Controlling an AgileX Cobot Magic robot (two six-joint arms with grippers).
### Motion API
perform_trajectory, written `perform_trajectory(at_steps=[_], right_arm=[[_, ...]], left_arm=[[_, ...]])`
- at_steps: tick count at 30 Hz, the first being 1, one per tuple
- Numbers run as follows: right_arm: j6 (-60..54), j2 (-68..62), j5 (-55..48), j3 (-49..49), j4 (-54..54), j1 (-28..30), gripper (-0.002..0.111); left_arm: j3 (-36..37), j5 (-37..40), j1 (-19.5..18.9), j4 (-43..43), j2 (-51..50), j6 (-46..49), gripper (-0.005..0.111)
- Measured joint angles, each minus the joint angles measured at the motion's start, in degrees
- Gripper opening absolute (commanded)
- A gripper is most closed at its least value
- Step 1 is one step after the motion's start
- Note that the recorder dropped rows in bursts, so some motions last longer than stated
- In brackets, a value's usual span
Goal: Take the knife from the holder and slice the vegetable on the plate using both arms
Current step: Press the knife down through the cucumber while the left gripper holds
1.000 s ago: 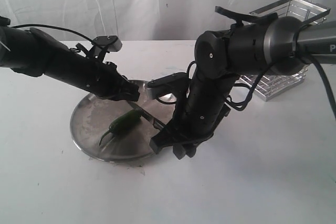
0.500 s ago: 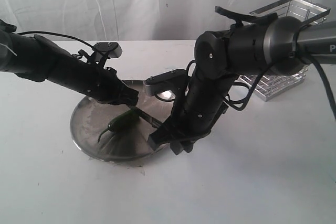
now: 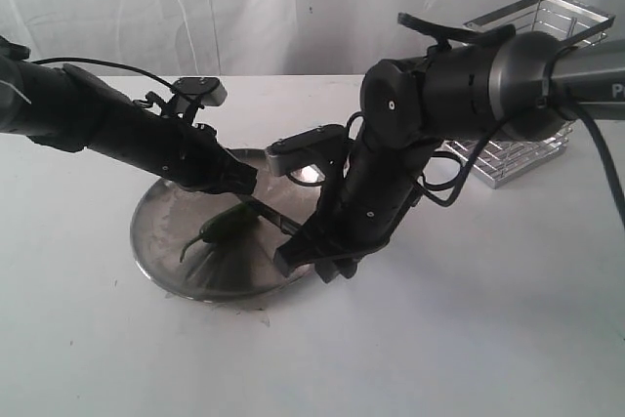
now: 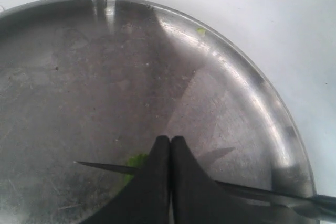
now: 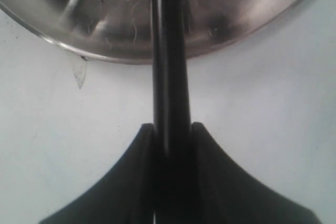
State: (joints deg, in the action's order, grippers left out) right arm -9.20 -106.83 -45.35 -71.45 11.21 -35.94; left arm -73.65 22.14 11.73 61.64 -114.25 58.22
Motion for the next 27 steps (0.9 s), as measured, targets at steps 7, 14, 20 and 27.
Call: perform_trajectory(at_steps=[7,14,20,27], right_arm=[[-0.2,-2.7,0.9,0.0,0.0,0.0,0.000],[-0.2,-2.8,1.4,0.0,0.0,0.0,0.000],[-0.2,-2.8,1.4,0.0,0.0,0.0,0.000],[0.9,-2.8,1.8,0.0,0.0,0.0,0.000]], left_arm=[[0.0,-0.1,0.0,0.1,0.0,0.6,0.000],[-0.1,-0.2,0.0,-0.1,0.0,0.9,0.000],[-0.2,-0.3,0.0,-2.4,-0.1,0.4,0.000],[1.1,-1.4,-0.2,-3.9,-1.7,-0.9,0.000]])
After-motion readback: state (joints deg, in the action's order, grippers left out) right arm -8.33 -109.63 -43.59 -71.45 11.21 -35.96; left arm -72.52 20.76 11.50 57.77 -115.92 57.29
